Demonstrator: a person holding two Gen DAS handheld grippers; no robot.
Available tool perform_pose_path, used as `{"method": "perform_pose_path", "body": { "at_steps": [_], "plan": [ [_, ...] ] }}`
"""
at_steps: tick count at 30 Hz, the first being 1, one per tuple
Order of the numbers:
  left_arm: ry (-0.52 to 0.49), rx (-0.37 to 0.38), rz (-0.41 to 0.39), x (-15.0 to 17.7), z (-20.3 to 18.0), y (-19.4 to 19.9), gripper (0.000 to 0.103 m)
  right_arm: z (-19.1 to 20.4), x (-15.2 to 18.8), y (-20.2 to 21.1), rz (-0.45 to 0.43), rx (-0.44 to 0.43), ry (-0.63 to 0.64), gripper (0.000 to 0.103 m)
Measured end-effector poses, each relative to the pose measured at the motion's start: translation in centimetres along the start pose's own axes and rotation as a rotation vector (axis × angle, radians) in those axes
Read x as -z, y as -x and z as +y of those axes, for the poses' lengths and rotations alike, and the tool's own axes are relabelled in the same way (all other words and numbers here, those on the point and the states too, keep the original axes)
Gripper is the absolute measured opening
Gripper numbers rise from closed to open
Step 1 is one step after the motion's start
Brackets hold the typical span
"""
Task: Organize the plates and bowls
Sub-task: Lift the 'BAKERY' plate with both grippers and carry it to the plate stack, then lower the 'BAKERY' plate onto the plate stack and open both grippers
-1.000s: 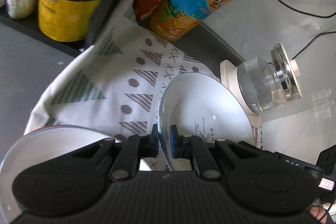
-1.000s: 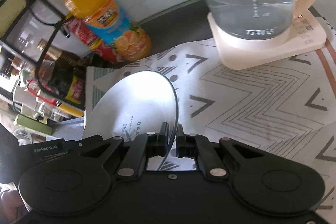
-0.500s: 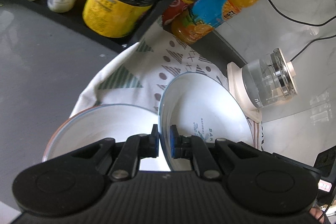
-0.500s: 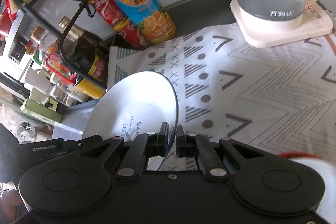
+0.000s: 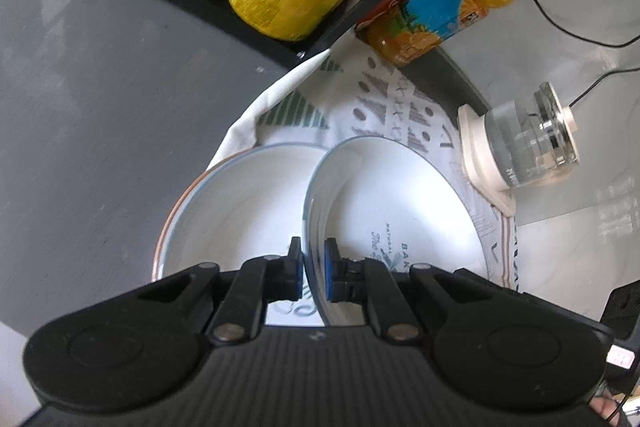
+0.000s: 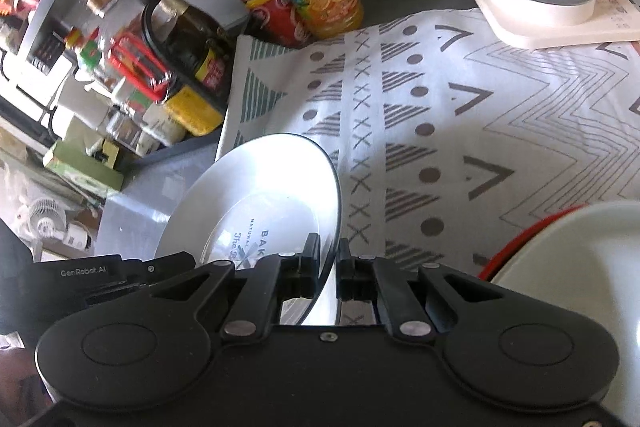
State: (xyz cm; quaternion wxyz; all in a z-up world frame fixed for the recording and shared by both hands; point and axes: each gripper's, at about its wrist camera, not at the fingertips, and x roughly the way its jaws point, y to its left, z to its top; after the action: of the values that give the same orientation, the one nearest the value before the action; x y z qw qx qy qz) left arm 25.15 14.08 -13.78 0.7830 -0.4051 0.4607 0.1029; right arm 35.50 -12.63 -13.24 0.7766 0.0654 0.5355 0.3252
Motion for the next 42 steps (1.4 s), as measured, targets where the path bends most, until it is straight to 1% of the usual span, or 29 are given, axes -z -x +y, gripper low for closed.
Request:
{"method": "perform_pose_path", "body": {
  "at_steps": [11, 17, 24, 28, 34, 36, 38, 40, 42],
  "plan": [
    [-0.018, -0.036, 0.023, 1.8, 1.2, -0.3, 0.008, 0.7, 2.1, -0.5, 0.016, 0.039, 0.047, 0.008],
    [-0.045, -0.072, 0.028, 2.0, 1.2, -0.8, 0.011, 1.1, 2.5, -0.9, 0.016, 0.066, 0.07, 0.008],
    [-0.043, -0.112, 0.043, 1.9, 1.6, -1.4, 0.013, 2.0, 2.6, -1.4, 0.009, 0.097, 0.101, 0.007],
    [-0.073, -0.138, 0.049, 1.9, 1.2, -1.7, 0.013, 2.2, 2.5, -1.6, 0.004, 0.115, 0.116, 0.007],
    [-0.156, -0.195, 0.022, 0.7, -0.3, -0.4, 0.014, 2.4, 2.4, -1.7, 0.0, 0.133, 0.116, 0.007],
    [-0.163, -0.214, 0.013, 0.0, -0.6, 0.3, 0.025, 2.5, 2.4, -1.8, 0.002, 0.144, 0.118, 0.008],
    [-0.172, -0.226, -0.02, -0.4, -0.8, 1.3, 0.053, 2.6, 2.4, -1.9, 0.0, 0.155, 0.121, 0.009],
    [-0.191, -0.244, -0.062, -0.6, -1.0, 2.2, 0.063, 2.6, 2.6, -2.0, -0.001, 0.162, 0.123, 0.01],
    [-0.2, -0.262, -0.077, -0.7, -0.8, 2.4, 0.064, 2.7, 2.7, -2.1, 0.0, 0.167, 0.125, 0.01]
  ]
}}
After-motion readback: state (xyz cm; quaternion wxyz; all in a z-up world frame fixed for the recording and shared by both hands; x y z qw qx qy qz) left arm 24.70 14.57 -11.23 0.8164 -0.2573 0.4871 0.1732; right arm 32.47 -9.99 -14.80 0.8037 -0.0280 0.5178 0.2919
